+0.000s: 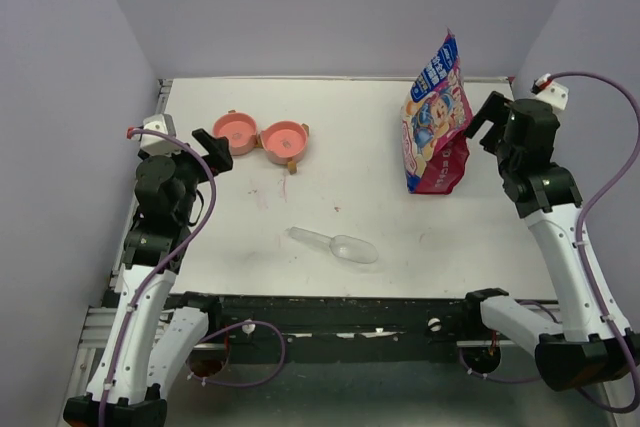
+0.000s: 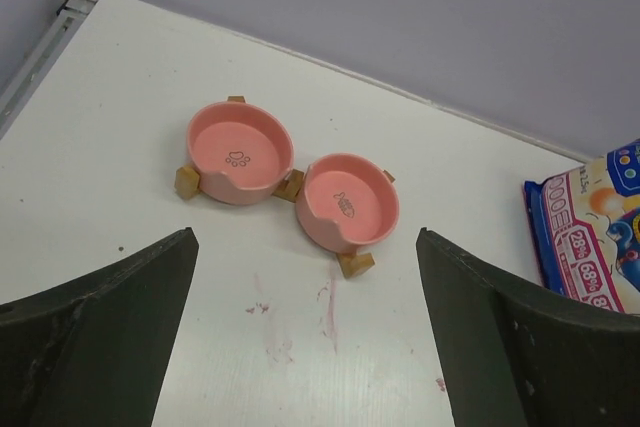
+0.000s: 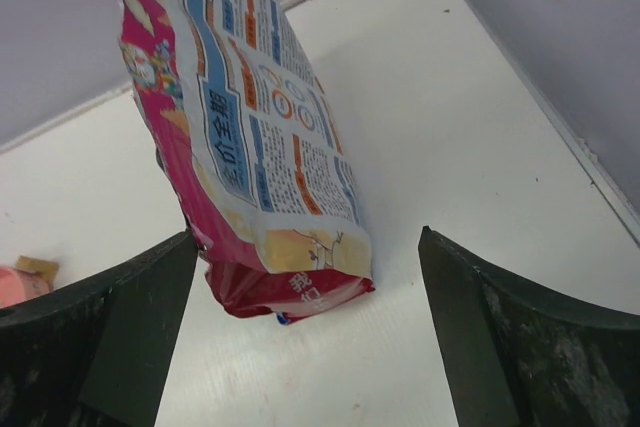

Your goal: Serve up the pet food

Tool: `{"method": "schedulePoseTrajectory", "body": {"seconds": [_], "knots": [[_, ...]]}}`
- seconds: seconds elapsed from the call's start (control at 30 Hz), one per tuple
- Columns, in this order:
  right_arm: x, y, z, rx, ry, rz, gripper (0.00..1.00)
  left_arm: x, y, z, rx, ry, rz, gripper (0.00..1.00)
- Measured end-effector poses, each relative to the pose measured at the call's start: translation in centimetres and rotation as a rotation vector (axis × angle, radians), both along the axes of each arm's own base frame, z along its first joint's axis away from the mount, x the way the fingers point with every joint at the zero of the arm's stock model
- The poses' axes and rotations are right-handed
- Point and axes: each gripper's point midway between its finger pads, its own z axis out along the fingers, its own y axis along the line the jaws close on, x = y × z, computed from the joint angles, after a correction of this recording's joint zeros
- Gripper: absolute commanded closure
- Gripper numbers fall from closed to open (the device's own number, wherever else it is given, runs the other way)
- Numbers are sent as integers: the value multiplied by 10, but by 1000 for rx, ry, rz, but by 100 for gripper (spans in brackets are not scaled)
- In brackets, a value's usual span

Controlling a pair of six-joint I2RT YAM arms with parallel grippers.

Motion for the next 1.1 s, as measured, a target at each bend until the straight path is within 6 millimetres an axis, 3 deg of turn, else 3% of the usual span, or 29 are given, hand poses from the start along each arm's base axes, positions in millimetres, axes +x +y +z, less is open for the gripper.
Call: {"method": "schedulePoseTrajectory", "body": {"seconds": [0.2, 0.3, 0.43, 0.67, 0.87, 1.0, 1.1], "knots": [[18, 7, 52, 63, -103, -1, 0, -5, -9, 0, -6, 17, -56, 1], [32, 18, 64, 101, -116, 41, 0, -8, -15, 0, -27, 25, -84, 1], [61, 30, 60, 122, -70, 75, 0, -14, -23, -1, -67, 44, -117, 1], [102, 43, 32, 101, 87, 114, 8, -27, -52, -7, -96, 108, -256, 5], [119, 43, 0, 61, 225, 115, 26, -36, -103, 10, -34, 213, -452, 9], [122, 41, -10, 37, 278, 114, 52, -24, -131, 29, 12, 250, -527, 13], [124, 41, -12, 20, 301, 123, 79, -17, -138, 35, 28, 276, -541, 17]]}}
